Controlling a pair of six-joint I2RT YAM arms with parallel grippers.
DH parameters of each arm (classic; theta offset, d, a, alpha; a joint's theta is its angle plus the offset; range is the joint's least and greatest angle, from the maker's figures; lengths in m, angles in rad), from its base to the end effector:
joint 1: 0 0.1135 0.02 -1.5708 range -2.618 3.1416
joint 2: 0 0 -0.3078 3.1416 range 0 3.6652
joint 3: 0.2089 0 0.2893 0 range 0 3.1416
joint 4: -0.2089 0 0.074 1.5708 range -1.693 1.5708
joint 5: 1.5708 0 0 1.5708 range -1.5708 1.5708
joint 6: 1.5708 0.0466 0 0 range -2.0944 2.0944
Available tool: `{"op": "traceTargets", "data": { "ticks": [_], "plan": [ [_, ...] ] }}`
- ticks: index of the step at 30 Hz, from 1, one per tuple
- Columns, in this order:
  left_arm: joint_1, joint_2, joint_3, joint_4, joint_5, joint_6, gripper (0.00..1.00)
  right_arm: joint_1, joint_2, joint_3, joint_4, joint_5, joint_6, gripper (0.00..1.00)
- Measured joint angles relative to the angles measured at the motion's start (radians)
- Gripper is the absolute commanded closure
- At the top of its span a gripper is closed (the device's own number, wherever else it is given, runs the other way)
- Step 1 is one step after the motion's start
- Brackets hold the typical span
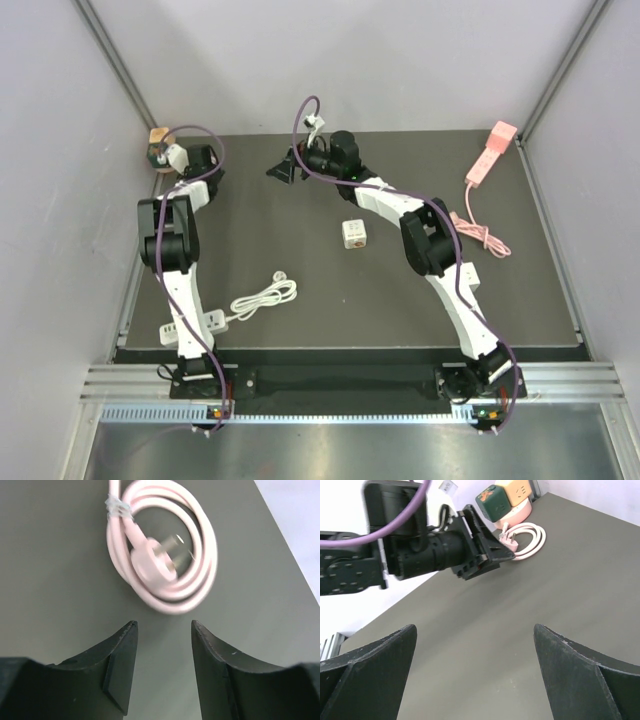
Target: Pull the plug off the socket
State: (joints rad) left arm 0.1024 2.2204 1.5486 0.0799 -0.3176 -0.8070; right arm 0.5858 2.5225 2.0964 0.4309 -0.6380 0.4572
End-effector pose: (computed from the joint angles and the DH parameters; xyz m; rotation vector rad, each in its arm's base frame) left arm 0.5587 0.0720 0.1634 -1.0949 1.8274 -0.0711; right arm 0.5385 0.3906 0.2303 -0.6481 1.6006 1.2898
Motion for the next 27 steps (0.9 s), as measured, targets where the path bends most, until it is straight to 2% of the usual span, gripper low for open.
{"op": "traceTargets", "data": {
  "ticks": [8, 11, 13, 14, 16, 17, 23, 27],
  "plan": [
    [0.024, 0.095, 0.114, -0.001, -0.03, -0.056, 0.51, 0.0, 0.0, 0.0, 0.011, -0.003, 0.016, 0.0],
    [0.027, 0.113, 0.14, -0.003, -0.042, -0.061, 0.57, 0.0, 0.0, 0.0, 0.018, -0.004, 0.024, 0.0],
    [0.027, 0.122, 0.147, -0.004, -0.043, -0.063, 0.68, 0.0, 0.0, 0.0, 0.02, -0.005, 0.027, 0.0],
    [0.027, 0.126, 0.151, -0.003, -0.043, -0.064, 0.8, 0.0, 0.0, 0.0, 0.02, -0.005, 0.028, 0.0],
    [0.027, 0.129, 0.152, 0.0, -0.04, -0.071, 0.9, 0.0, 0.002, 0.0, 0.023, -0.004, 0.034, 0.0],
    [0.027, 0.129, 0.152, 0.003, -0.039, -0.072, 1.0, 0.0, 0.002, 0.0, 0.023, -0.004, 0.034, 0.0],
    [0.03, 0.12, 0.13, 0.026, -0.006, -0.075, 1.0, 0.0, 0.009, 0.0, 0.019, -0.004, 0.035, 0.0],
    [0.022, 0.031, -0.013, 0.064, 0.002, -0.064, 1.0, 0.0, 0.009, 0.0, 0.018, -0.003, 0.035, 0.01]
  ]
}}
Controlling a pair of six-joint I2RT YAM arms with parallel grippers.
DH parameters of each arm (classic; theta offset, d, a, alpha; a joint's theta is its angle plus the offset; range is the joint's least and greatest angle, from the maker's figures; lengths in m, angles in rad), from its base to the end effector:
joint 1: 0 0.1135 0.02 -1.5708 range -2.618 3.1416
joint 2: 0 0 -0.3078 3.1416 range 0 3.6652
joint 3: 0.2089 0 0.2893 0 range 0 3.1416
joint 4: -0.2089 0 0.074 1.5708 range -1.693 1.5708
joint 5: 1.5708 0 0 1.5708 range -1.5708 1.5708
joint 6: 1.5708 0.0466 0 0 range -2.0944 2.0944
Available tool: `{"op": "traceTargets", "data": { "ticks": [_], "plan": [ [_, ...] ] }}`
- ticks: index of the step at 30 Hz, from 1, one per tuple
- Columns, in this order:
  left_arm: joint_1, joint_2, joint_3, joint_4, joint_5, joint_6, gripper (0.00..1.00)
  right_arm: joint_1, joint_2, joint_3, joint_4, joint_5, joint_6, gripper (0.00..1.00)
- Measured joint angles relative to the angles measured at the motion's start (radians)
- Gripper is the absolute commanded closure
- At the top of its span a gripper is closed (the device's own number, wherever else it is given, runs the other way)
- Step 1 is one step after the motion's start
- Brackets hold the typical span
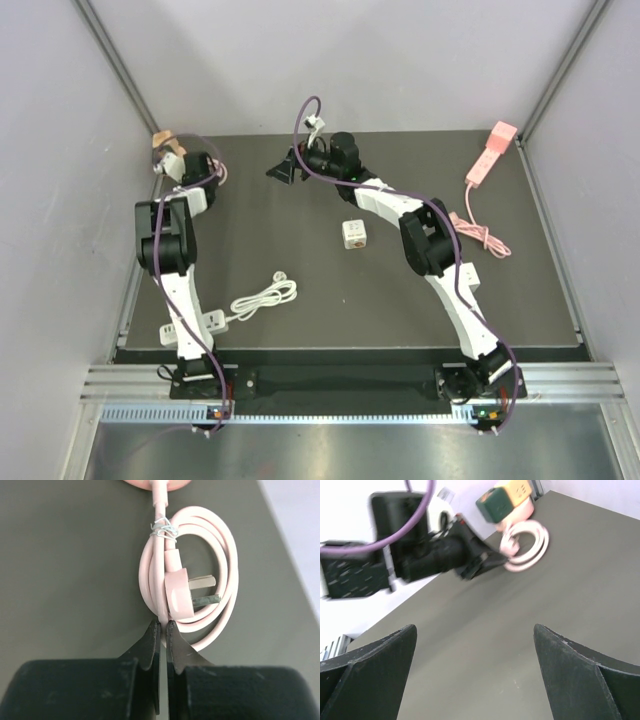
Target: Pull the plug off the socket
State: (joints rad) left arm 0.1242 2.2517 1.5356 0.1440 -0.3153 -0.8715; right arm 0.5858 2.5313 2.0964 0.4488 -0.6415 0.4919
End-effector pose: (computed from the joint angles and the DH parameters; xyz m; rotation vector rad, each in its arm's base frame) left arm 0.5600 0.0845 0.1481 -1.1658 1.7627 -0.1076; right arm 0.5391 0.3912 0.2266 -0.6271 1.6079 1.3174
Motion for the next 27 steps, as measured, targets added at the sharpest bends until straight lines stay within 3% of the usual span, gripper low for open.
{"op": "traceTargets", "data": {
  "ticks": [6, 12, 16, 19, 22, 24, 26, 27],
  "plan": [
    [-0.086, -0.203, -0.264, -0.008, -0.001, 0.04, 1.0, 0.0, 0.0, 0.0, -0.004, 0.0, -0.002, 0.02],
    [-0.202, -0.295, -0.335, -0.087, 0.032, 0.058, 1.0, 0.0, 0.0, 0.0, -0.014, 0.0, -0.002, 0.02],
    [-0.213, -0.346, -0.419, -0.092, 0.117, 0.054, 1.0, 0.0, 0.0, 0.0, -0.017, 0.0, -0.002, 0.02],
    [-0.208, -0.414, -0.513, -0.084, 0.148, 0.057, 0.78, 0.0, 0.0, 0.0, -0.019, 0.0, -0.002, 0.04],
    [-0.206, -0.535, -0.62, -0.1, 0.17, 0.079, 0.45, 0.0, 0.0, 0.0, -0.022, 0.0, -0.001, 0.07],
    [-0.206, -0.616, -0.668, -0.118, 0.183, 0.09, 0.32, 0.0, 0.0, 0.0, -0.021, -0.001, 0.003, 0.09],
    [-0.206, -0.681, -0.684, -0.141, 0.198, 0.109, 0.3, 0.0, 0.0, 0.0, -0.021, -0.001, 0.011, 0.12],
    [-0.206, -0.705, -0.684, -0.154, 0.204, 0.117, 0.24, 0.0, 0.002, 0.0, -0.02, -0.001, 0.017, 0.12]
  ]
}}
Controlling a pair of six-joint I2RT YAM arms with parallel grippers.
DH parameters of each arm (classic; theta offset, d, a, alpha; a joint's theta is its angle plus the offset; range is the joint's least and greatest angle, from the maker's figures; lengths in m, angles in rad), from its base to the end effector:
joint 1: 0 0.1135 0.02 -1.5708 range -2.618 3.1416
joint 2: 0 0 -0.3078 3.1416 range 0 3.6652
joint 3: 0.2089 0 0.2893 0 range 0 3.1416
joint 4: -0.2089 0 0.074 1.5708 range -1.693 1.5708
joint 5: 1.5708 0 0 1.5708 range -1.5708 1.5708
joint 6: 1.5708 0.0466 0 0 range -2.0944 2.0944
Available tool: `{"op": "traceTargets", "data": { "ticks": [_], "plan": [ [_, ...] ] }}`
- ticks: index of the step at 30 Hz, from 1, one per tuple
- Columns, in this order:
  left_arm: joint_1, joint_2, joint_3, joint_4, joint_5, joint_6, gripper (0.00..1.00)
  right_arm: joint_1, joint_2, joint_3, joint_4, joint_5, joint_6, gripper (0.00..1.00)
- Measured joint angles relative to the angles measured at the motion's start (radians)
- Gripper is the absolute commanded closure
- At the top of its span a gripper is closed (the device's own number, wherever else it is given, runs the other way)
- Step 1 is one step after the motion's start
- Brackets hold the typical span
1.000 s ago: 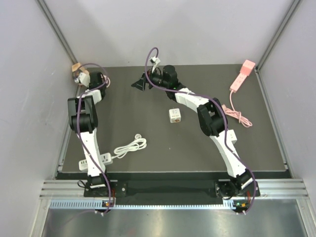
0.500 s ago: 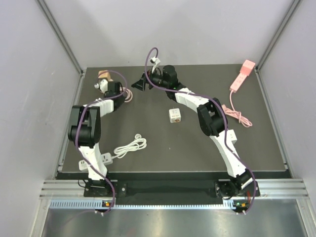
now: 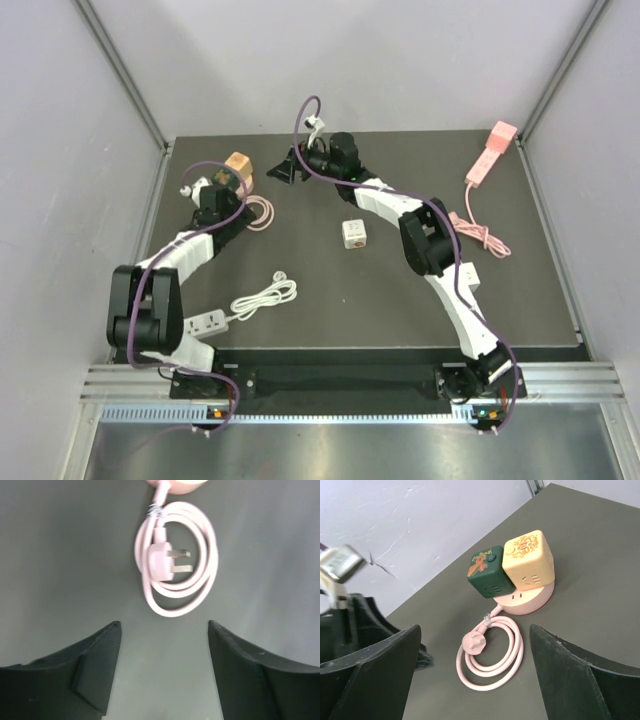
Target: Pull the plug off the socket
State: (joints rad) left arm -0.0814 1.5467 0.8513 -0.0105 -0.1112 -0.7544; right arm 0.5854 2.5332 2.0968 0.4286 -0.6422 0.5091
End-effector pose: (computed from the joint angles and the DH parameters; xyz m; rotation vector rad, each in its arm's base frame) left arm 0.3591 -0.0241 0.2079 -0.8117 2.1424 -0.3125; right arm 0.5395 0.3911 0.2233 -0.6116 1.6402 1.3304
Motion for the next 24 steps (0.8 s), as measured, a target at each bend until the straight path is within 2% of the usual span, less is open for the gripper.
{"op": "traceTargets", "data": {
  "ticks": [5, 9, 10, 12, 17, 24],
  "plan": [
    [0.015, -0.082, 0.007, -0.037, 0.032, 0.06, 0.18, 0.001, 0.026, 0.014, 0.003, 0.005, 0.015, 0.16],
    [0.09, -0.048, 0.096, -0.064, 0.148, 0.11, 0.17, 0.008, 0.066, 0.04, -0.003, 0.011, 0.035, 0.19],
    [0.123, -0.015, 0.145, -0.077, 0.196, 0.131, 0.07, 0.01, 0.08, 0.051, -0.003, 0.013, 0.044, 0.2],
    [0.18, 0.072, 0.272, -0.121, 0.282, 0.178, 0.02, 0.016, 0.112, 0.082, -0.003, 0.016, 0.066, 0.23],
    [0.25, 0.313, 0.627, -0.302, 0.366, 0.327, 0.02, 0.035, 0.183, 0.159, -0.029, 0.027, 0.121, 0.27],
    [0.253, 0.443, 0.809, -0.429, 0.404, 0.552, 0.05, 0.048, 0.21, 0.177, -0.036, 0.031, 0.209, 0.29]
  ]
}}
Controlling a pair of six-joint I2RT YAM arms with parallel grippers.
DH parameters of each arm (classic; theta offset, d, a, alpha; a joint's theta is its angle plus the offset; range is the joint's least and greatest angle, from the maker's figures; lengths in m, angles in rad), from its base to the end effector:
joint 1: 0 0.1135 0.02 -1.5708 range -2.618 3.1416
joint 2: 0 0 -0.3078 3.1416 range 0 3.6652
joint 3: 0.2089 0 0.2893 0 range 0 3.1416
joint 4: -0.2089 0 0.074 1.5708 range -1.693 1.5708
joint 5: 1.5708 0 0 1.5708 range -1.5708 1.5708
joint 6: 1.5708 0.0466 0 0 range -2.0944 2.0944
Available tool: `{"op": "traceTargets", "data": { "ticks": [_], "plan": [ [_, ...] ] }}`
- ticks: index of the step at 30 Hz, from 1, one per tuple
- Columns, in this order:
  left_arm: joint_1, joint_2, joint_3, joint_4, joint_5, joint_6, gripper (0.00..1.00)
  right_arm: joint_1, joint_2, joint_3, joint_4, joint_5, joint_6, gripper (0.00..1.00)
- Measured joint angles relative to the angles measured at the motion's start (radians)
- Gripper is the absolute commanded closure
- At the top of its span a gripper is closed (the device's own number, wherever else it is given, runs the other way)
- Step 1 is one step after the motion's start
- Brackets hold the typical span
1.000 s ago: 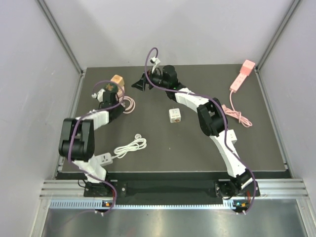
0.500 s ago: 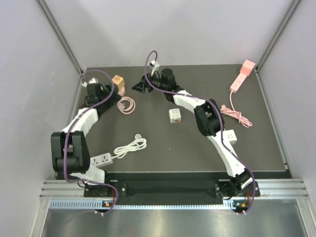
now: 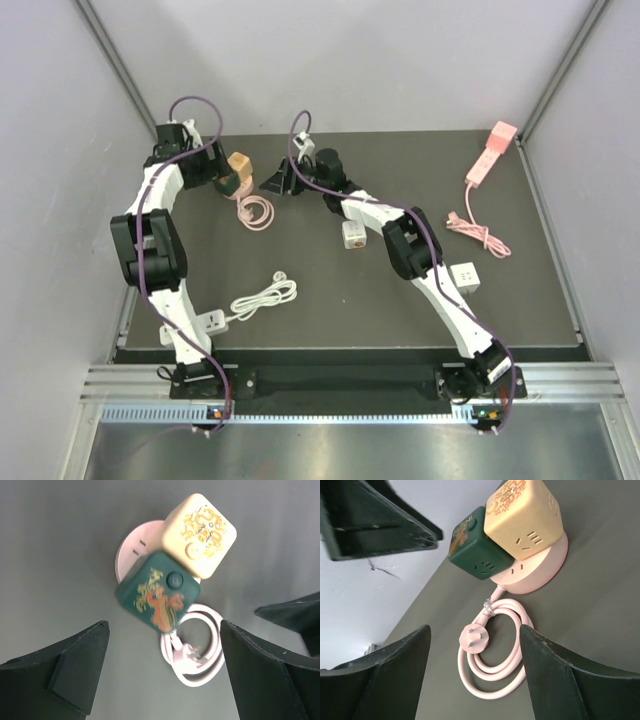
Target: Pull the plug off the socket
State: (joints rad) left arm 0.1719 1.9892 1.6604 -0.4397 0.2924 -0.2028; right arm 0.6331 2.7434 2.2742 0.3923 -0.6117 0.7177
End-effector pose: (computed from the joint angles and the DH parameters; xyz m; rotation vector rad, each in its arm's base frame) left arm 0.5122 0.0753 0.2777 -0.2899 2.3076 -0.3570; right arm 0.5445 0.4328 0.1498 -0.4490 1.8180 1.4834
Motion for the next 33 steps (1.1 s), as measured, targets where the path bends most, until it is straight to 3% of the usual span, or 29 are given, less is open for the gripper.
{"op": "traceTargets", "data": {
  "ticks": [12, 20, 27, 31, 33],
  "plan": [
    [-0.002, 0.06, -0.043, 0.096, 0.026, 0.212, 0.02, 0.0, 0.0, 0.019, 0.003, -0.015, 0.043, 0.29],
    [-0.003, 0.116, -0.048, 0.176, 0.113, 0.293, 0.12, -0.001, 0.0, 0.019, 0.004, -0.019, 0.051, 0.3],
    [0.003, 0.143, -0.049, 0.208, 0.164, 0.313, 0.32, -0.001, 0.0, 0.019, 0.004, -0.021, 0.054, 0.31],
    [-0.002, 0.142, -0.06, 0.225, 0.174, 0.301, 0.54, -0.001, 0.0, 0.019, 0.004, -0.021, 0.055, 0.32],
    [-0.01, 0.126, -0.1, 0.275, 0.165, 0.288, 0.6, -0.001, 0.0, 0.019, 0.004, -0.02, 0.058, 0.34]
  ]
}}
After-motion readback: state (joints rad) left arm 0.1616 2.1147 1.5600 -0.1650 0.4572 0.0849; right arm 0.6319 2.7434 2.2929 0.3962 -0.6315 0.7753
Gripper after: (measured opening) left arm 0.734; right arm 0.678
